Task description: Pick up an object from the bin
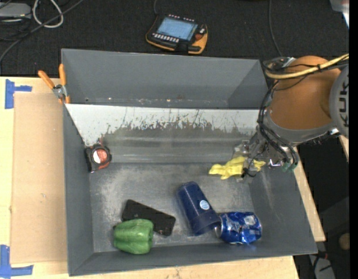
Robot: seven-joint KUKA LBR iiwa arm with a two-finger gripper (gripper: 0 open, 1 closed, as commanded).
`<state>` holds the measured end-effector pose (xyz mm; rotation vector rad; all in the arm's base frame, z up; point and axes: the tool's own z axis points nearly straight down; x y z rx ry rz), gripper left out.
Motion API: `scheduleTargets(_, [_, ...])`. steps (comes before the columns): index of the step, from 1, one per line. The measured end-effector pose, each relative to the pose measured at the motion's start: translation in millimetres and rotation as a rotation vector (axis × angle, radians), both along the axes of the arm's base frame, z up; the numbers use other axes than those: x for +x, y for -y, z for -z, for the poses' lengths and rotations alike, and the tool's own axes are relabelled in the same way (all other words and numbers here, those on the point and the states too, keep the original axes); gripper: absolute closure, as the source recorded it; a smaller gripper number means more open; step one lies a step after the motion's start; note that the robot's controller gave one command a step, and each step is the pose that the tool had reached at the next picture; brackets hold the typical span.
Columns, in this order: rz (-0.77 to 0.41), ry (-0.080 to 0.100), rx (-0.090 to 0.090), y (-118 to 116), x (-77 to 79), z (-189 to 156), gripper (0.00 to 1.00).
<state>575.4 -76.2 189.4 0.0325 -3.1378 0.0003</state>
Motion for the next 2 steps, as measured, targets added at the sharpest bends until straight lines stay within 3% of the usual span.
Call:
scheduleTargets(1, [-0.014,-0.005,0.001,-13,-12.9,-95,0.00])
scheduleTargets(2, [-0.012,-0.004,0.001,-13,-18.5,-132,0.00])
